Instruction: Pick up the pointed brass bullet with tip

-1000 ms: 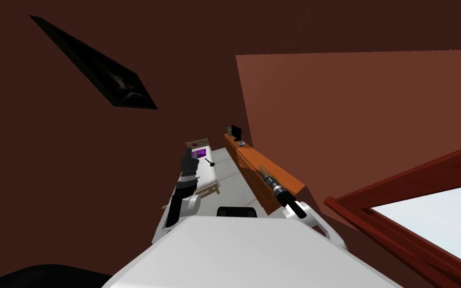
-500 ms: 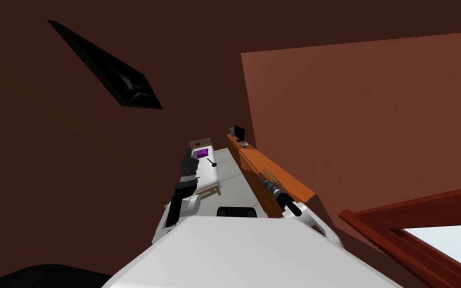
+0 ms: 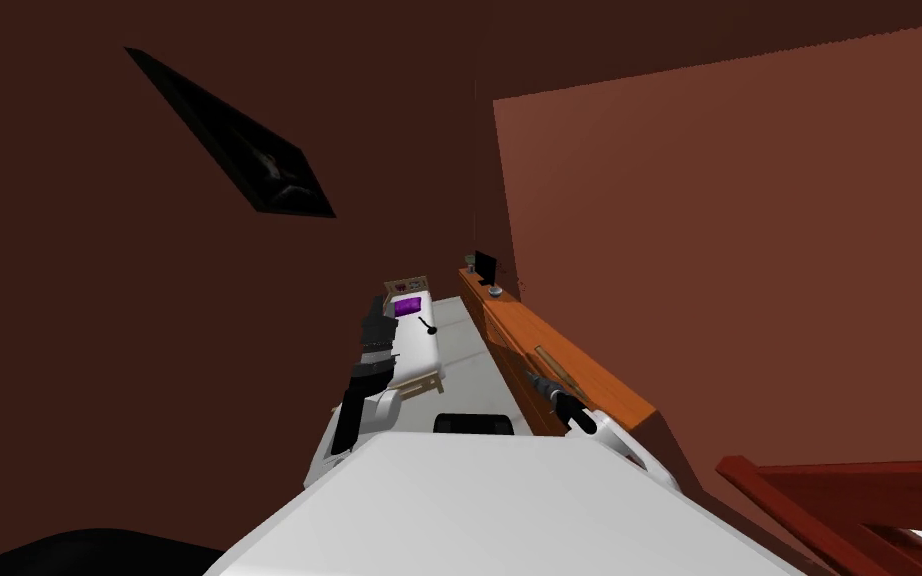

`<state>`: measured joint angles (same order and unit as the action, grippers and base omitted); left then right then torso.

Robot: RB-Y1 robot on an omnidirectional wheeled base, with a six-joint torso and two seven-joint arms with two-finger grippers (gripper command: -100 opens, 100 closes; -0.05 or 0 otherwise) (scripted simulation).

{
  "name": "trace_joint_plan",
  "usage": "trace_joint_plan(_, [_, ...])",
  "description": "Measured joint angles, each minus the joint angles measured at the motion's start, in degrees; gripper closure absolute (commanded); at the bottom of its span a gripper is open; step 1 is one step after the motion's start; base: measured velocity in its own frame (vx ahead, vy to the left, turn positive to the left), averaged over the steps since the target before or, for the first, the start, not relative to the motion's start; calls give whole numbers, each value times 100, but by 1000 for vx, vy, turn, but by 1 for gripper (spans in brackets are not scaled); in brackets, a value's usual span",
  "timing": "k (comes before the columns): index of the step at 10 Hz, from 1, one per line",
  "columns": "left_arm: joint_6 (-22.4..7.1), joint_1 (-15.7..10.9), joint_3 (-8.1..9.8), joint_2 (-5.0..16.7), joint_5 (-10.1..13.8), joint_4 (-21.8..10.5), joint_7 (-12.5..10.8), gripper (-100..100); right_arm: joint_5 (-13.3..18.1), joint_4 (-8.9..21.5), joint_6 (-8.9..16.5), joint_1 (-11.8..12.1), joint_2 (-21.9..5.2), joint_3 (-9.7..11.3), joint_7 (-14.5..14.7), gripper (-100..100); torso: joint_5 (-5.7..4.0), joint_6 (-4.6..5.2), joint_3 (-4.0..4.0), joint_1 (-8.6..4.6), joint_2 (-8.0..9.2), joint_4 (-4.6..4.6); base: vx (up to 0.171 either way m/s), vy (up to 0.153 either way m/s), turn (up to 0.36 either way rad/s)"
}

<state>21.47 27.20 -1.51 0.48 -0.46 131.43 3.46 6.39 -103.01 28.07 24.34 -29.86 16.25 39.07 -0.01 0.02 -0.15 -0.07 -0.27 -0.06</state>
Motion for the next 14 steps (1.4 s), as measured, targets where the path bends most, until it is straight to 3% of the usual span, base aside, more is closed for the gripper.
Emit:
trace_joint_plan(4, [0,1,1,0,0,0,0,0,-206,217,659,58,-326,168,490,-100,-1,4,-8,-7,-12,-4,99,-31,87])
trace_joint_plan(6, [0,0,0,0,0,0,0,0,-169,492,773,8,-289,239,632,-100,0,2,5,-3,9,2,86,-48,139])
trace_joint_plan(10, [0,1,1,0,0,0,0,0,-346,909,1212,-33,-492,391,1081,-100,-1,4,1,-5,4,0,87,-49,76])
trace_joint_plan(14, [0,1,1,1,0,0,0,0,-522,1271,1846,-55,-722,553,1581,-100,-6,3,-13,-34,-21,-5,134,-105,119])
